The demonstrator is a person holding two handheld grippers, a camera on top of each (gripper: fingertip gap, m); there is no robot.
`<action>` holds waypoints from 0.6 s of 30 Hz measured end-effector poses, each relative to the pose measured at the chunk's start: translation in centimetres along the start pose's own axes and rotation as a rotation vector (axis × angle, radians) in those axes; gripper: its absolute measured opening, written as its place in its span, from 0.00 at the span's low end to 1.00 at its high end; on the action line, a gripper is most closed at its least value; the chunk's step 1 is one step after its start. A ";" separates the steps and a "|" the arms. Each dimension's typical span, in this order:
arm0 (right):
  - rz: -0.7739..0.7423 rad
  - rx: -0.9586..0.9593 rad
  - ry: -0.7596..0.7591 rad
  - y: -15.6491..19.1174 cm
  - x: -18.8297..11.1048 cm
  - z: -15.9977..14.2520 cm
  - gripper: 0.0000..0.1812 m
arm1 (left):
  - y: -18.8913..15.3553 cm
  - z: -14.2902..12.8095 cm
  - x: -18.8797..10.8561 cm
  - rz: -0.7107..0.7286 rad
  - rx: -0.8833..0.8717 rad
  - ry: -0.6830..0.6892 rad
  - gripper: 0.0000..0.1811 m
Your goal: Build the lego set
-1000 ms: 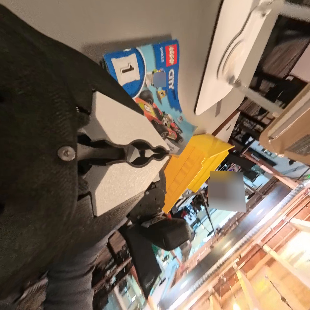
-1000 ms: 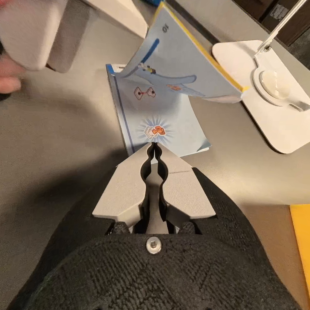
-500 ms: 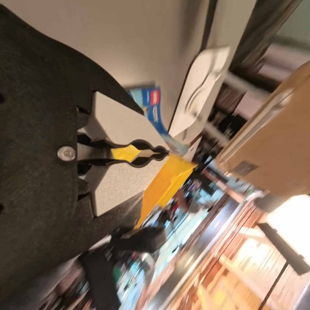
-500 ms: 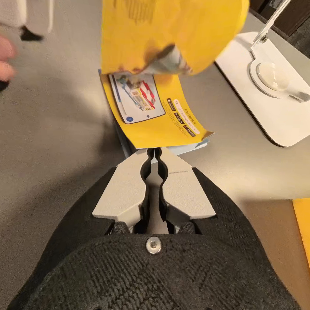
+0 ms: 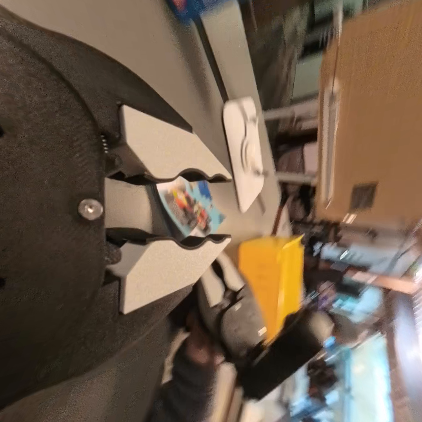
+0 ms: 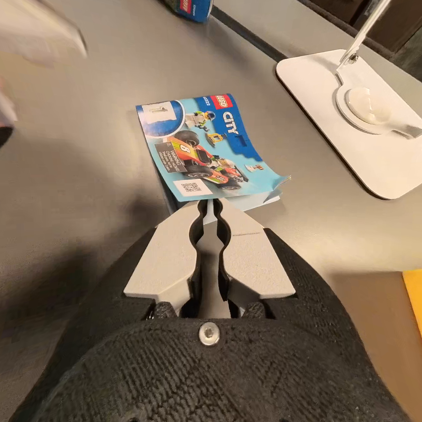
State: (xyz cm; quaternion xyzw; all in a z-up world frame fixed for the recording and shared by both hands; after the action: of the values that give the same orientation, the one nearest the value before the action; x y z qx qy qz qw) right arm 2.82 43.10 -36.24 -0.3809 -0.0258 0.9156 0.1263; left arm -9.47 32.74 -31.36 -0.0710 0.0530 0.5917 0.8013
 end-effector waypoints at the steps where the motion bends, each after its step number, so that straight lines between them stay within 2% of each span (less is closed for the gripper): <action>1: 0.004 0.005 -0.003 0.0 0.0 0.0 0.02 | -1.1 -0.2 1.0 -0.085 0.092 0.062 0.23; 5: 0.011 0.011 -0.004 -0.1 0.0 0.0 0.02 | -3.5 -1.5 4.0 -0.196 0.386 0.241 0.20; 8: 0.001 0.023 0.002 -0.3 0.0 0.0 0.00 | -3.8 -2.3 5.2 -0.180 0.502 0.314 0.09; 14: 0.020 0.038 -0.005 -0.3 0.0 0.0 0.03 | -3.6 -2.4 5.3 -0.236 0.471 0.330 0.00; 18: 0.015 0.033 -0.001 -0.3 0.0 0.0 0.05 | -2.9 -2.2 5.4 -0.214 0.372 0.345 0.00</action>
State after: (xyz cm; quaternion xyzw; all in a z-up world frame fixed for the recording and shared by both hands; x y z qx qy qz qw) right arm 2.91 43.36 -36.23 -0.3785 -0.0076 0.9170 0.1255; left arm -5.09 36.60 -34.28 -0.0277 0.2887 0.4631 0.8375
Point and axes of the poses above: each gripper's, where its closed fingertips meet, x out along the fingers, z out of its top, y = z × x across the jaws, the point moved 8 cm from there along -x, back along the fingers, and after that the axes turned 8 degrees about y, right-handed, at the moved point
